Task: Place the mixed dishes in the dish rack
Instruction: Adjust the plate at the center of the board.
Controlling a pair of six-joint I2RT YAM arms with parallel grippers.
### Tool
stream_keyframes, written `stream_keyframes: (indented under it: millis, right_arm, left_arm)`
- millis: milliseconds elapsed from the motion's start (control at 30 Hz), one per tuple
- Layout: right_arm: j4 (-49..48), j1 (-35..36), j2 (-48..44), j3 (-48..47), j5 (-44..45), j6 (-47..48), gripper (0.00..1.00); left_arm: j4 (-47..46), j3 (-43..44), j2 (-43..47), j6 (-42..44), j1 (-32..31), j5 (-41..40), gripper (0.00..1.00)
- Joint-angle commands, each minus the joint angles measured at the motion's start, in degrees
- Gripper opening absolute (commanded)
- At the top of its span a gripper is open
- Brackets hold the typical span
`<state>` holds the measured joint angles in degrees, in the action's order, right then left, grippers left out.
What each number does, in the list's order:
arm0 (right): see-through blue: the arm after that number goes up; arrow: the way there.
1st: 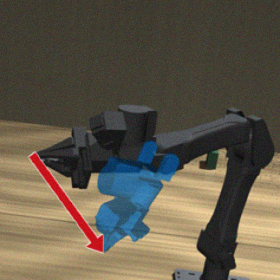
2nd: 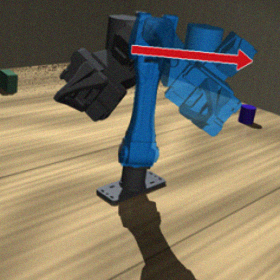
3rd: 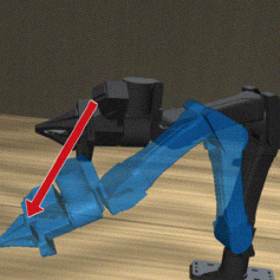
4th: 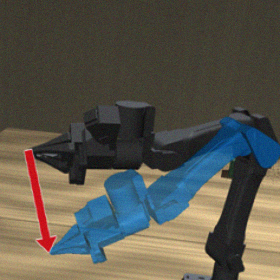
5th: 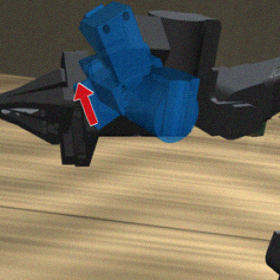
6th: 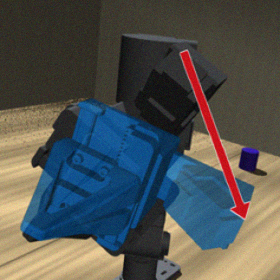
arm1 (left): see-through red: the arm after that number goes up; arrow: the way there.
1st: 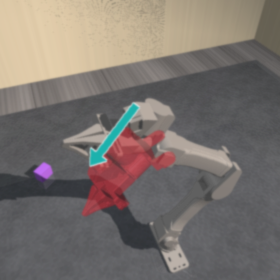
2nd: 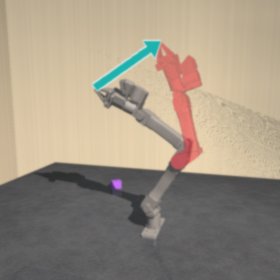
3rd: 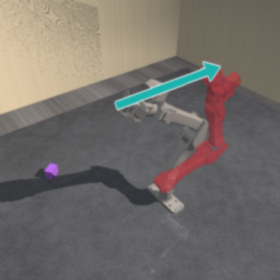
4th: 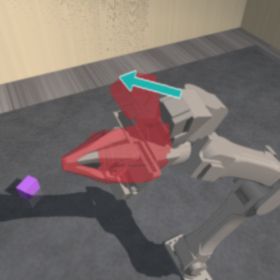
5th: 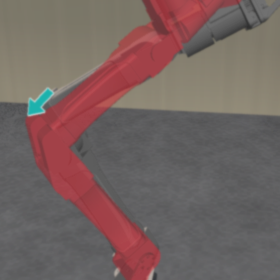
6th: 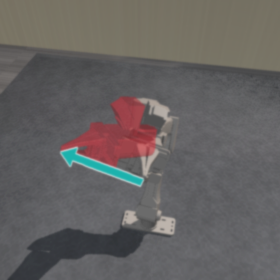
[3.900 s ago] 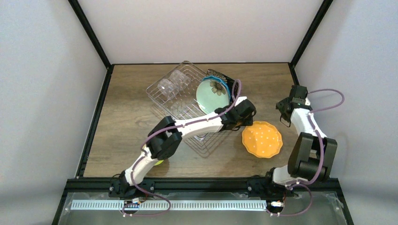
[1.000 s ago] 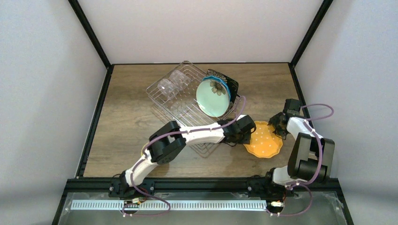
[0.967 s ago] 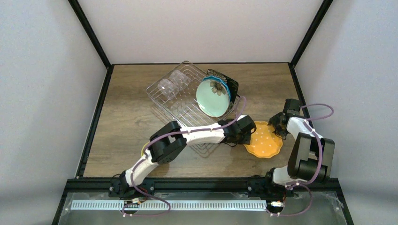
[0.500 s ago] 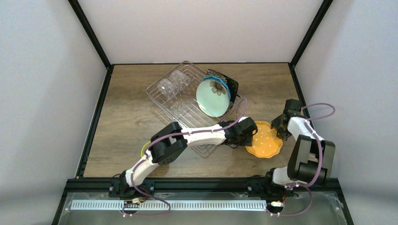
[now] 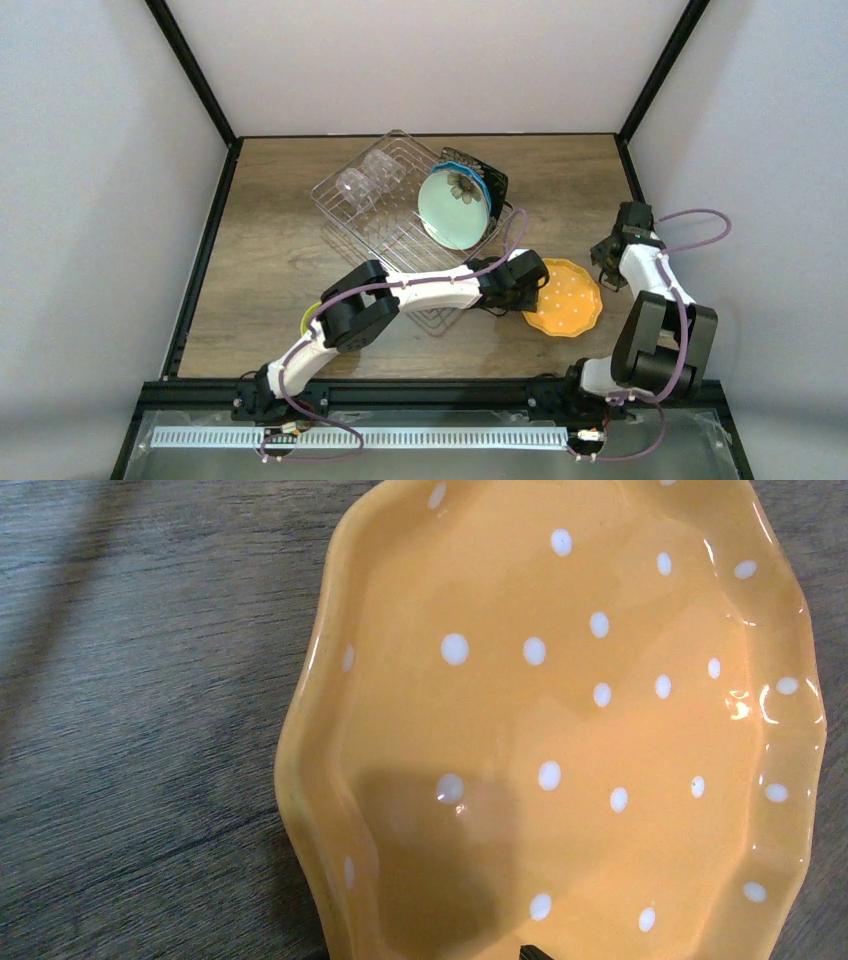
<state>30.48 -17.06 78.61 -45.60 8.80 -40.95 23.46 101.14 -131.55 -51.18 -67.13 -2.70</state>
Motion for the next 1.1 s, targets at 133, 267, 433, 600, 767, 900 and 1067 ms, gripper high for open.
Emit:
stream_keyframes:
  millis: [133,267,433,600,767,900,1067]
  right_arm:
    - [-2.66,-2.68,7.04,0.75,-1.46,-1.3,0.91]
    - [-3.63,-2.72,9.3,2.12,-5.22,-1.48,0.91]
    - [-2.91,-2.69,9.66,2.9,-8.41,-1.35,0.91]
    - [-1.51,-2.76,8.56,2.97,-10.91,-1.68,0.91]
    - [-1.43,-2.71,8.2,3.82,-12.61,-2.01,0.91]
    - [-1.75,-2.68,8.23,5.12,-13.25,-2.1,0.91]
    - [-2.29,-2.65,8.14,6.39,-13.8,-2.13,0.91]
  left_arm:
    - [1.74,0.28,-2.44,0.37,-0.37,-0.2,1.0]
    - [1.69,0.26,-2.75,0.39,-0.36,-0.2,1.0]
    - [0.94,0.27,-2.9,0.29,-0.33,-0.32,1.0]
    - [-0.17,0.21,-2.9,-0.09,-0.38,-0.09,1.0]
    - [-3.96,-2.78,-1.24,-1.25,-0.39,0.5,1.0]
    - [-6.49,-4.63,-0.21,-1.98,-0.37,0.87,1.0]
    - [-10.93,-7.19,1.52,-3.08,-0.75,1.21,1.0]
